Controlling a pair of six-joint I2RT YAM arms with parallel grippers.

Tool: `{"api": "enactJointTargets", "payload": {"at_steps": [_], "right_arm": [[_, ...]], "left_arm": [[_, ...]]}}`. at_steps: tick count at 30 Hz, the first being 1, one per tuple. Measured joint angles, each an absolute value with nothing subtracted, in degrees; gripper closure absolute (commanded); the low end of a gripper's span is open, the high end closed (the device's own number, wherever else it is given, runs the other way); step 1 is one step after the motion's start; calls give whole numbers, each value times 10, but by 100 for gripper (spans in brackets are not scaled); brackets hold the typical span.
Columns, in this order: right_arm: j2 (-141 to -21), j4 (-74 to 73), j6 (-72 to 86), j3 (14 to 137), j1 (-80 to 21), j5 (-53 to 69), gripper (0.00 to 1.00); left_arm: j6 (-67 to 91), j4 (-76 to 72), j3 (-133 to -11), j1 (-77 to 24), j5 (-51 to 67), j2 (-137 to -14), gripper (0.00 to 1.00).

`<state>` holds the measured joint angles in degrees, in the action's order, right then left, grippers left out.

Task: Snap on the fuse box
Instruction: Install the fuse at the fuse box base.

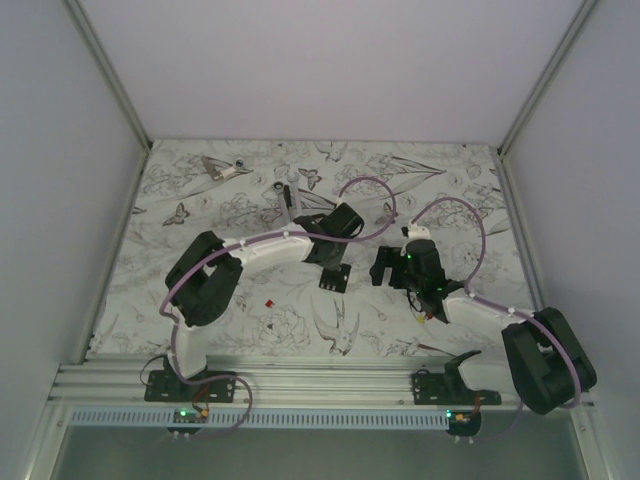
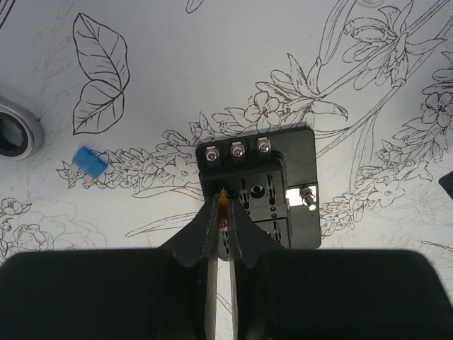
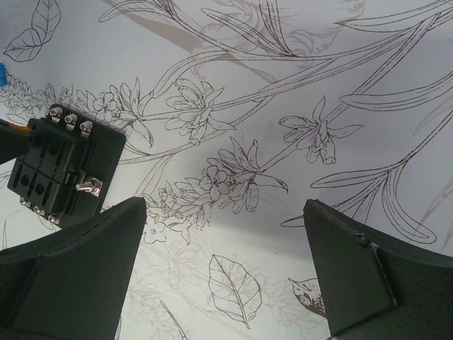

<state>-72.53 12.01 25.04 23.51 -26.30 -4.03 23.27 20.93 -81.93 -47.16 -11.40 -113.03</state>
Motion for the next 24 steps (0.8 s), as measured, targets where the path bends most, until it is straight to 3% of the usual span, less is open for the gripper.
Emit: {"api": "enactJointTargets", "payload": {"at_steps": [24], "right_arm": [[-731, 123, 250, 235, -263, -37, 0]], "left_arm": [[269, 187, -781, -472, -133, -1100, 100]]}}
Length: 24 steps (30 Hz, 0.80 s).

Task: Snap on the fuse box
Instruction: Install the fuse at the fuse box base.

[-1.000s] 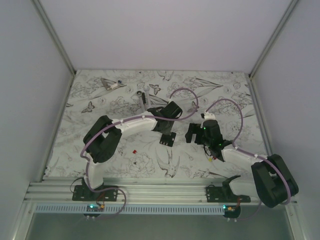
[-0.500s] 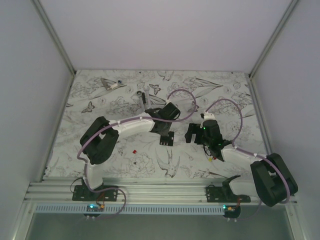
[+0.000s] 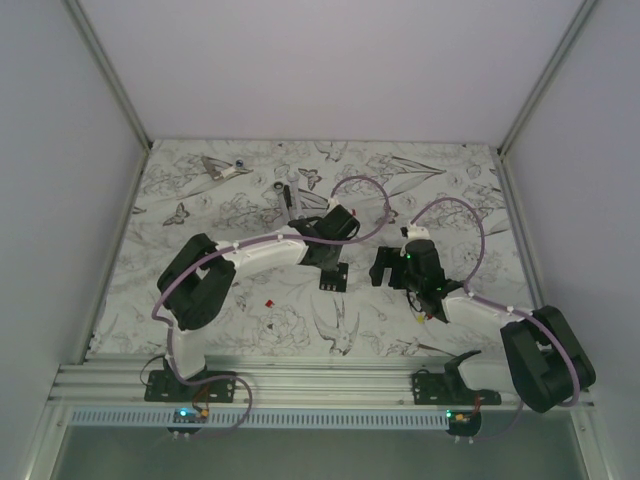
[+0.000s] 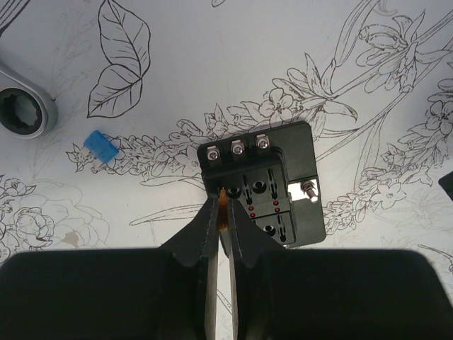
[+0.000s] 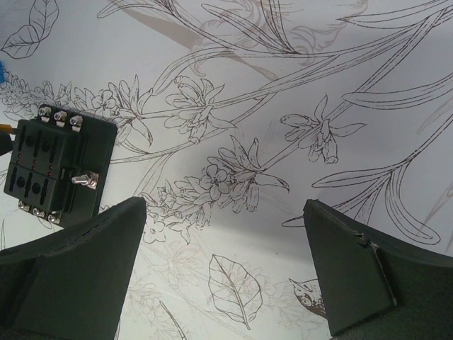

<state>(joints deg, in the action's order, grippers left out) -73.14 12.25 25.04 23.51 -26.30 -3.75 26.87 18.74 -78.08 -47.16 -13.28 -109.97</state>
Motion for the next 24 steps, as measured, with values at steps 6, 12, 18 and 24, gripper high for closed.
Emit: {"api": "enactJointTargets", "payload": {"at_steps": [6, 12, 18, 24], "right_arm": [[-732, 123, 250, 235, -263, -35, 0], [-733, 123, 250, 235, -263, -35, 0], [-734, 123, 251, 235, -263, -35, 0], [-737, 123, 251, 235, -263, -34, 0]], "left_arm": [[284, 179, -780, -472, -142, -1100, 100], [298, 179, -778, -472, -149, -1100, 100], [309, 178, -776, -472, -149, -1100, 100], [322, 177, -769, -472, -147, -1100, 100]]}}
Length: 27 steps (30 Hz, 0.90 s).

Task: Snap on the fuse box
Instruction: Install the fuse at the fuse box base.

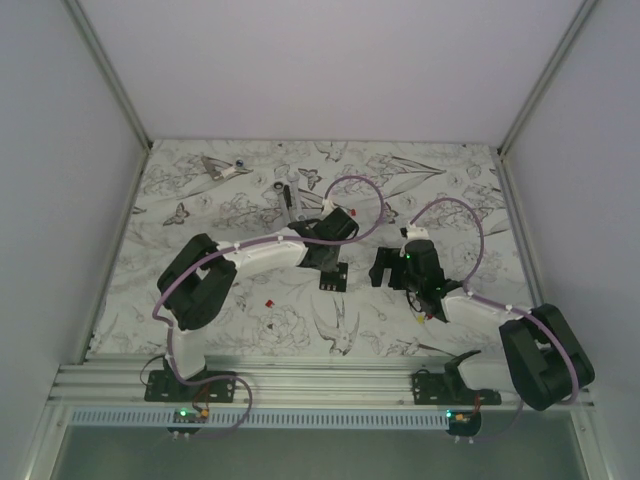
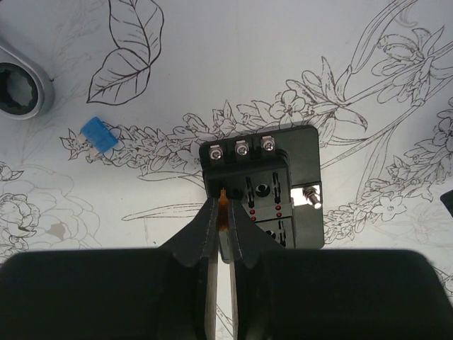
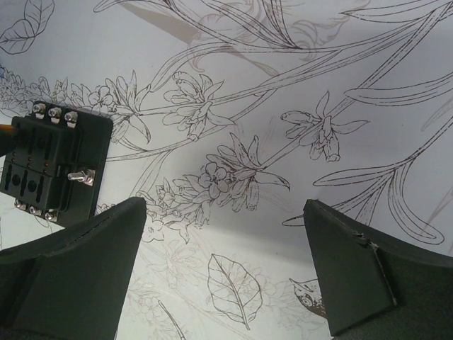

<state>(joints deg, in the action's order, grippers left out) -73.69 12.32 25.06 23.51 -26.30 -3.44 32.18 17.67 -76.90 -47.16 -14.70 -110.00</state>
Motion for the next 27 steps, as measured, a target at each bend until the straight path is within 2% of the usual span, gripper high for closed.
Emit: {"api": "enactJointTargets", "payload": {"at_steps": [20, 27], "right_arm": [[-739, 126, 251, 235, -263, -32, 0], [-739, 126, 251, 235, -263, -30, 0]], "left_arm": [[382, 176, -766, -472, -156, -1105, 100], [397, 176, -766, -472, -165, -1105, 86]]}}
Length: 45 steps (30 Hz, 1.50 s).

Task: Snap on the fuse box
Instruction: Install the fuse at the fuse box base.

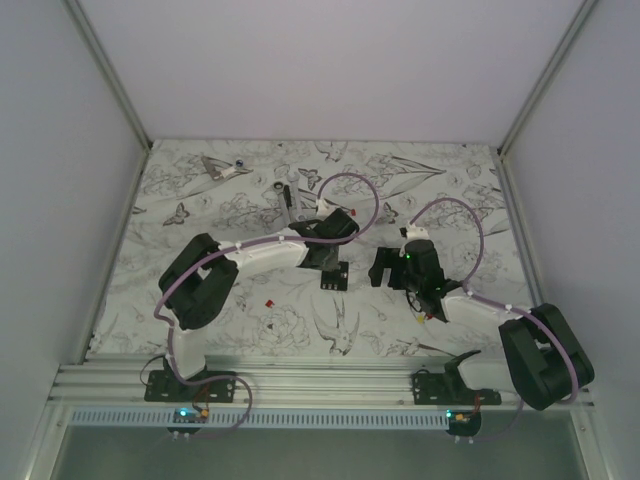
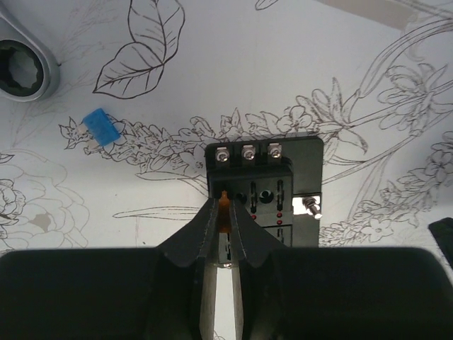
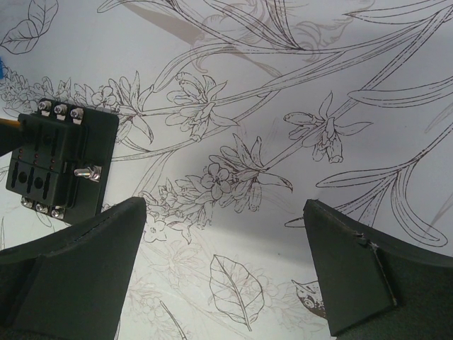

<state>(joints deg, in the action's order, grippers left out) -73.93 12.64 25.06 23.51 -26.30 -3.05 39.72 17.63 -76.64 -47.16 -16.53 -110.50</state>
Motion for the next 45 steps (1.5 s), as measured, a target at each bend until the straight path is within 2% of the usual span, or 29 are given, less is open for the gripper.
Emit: {"api": "enactJointTargets", "payload": {"at_steps": [15, 36, 45], "right_arm": [[-739, 127, 251, 235, -263, -29, 0], [-743, 127, 251, 235, -263, -24, 0], [-743, 127, 251, 235, -263, -24, 0]], "left_arm": [[399, 193, -764, -472, -175, -1103, 82], [398, 207, -777, -472, -164, -1102, 82], [398, 221, -782, -472, -164, -1102, 92]]}}
